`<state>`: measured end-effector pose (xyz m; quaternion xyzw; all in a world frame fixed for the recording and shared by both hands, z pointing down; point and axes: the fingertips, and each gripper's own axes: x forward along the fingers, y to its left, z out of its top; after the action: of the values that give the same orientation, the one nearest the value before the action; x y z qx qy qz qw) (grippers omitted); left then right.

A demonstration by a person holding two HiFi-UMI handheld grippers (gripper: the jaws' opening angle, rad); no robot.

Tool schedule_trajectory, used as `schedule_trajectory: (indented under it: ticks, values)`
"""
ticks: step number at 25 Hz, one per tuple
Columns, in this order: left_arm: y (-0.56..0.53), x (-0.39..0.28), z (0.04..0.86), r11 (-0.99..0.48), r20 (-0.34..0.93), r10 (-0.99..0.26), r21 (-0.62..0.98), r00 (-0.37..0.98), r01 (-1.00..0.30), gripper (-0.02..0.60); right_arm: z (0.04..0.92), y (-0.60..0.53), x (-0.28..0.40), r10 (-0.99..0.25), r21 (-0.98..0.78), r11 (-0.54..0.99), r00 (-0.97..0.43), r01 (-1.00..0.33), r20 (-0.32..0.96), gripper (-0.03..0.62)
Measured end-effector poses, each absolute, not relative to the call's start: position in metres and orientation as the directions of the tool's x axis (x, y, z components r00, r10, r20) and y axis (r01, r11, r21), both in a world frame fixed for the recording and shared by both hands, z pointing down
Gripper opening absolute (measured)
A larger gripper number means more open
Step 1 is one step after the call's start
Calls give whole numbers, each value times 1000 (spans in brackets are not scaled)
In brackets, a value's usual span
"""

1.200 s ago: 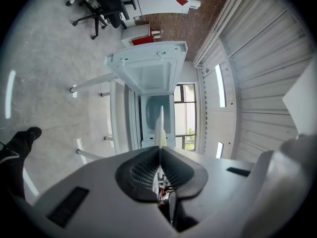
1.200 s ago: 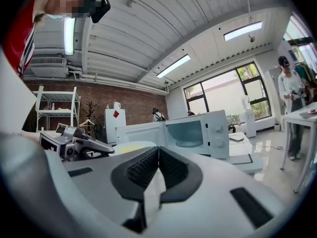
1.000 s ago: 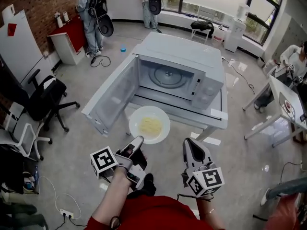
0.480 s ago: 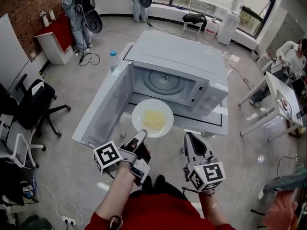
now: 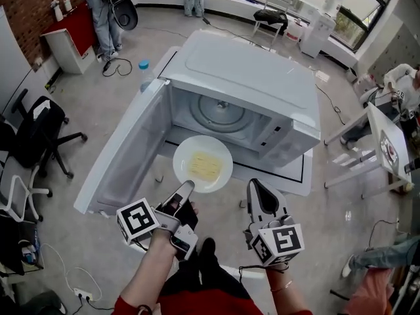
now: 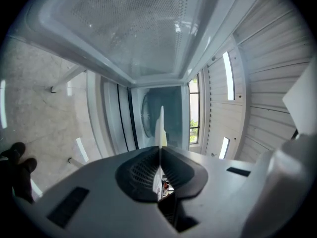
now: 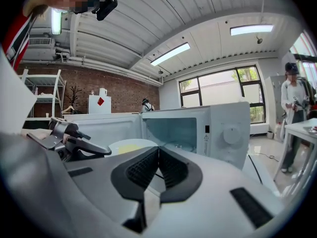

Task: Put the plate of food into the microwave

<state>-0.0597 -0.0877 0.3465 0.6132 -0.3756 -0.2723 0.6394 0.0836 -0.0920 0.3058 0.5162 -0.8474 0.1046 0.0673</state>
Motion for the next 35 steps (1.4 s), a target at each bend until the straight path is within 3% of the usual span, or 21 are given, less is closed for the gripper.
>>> schedule_trajectory:
  ticks: [3, 16, 35]
  values:
    - [-97, -49, 346, 76, 83, -817, 996, 571, -37, 21, 315, -100, 80, -852, -101, 459, -470, -882, 230, 15]
    - [-148, -36, 386, -5, 11, -835, 1000, 550, -27, 21, 351, -136, 68, -837, -35, 516, -512, -856, 193, 15]
    - [-287, -26, 382, -21, 37, -873, 993, 487, -113, 21, 351, -207, 54, -843, 60, 524, -507, -850, 179, 15]
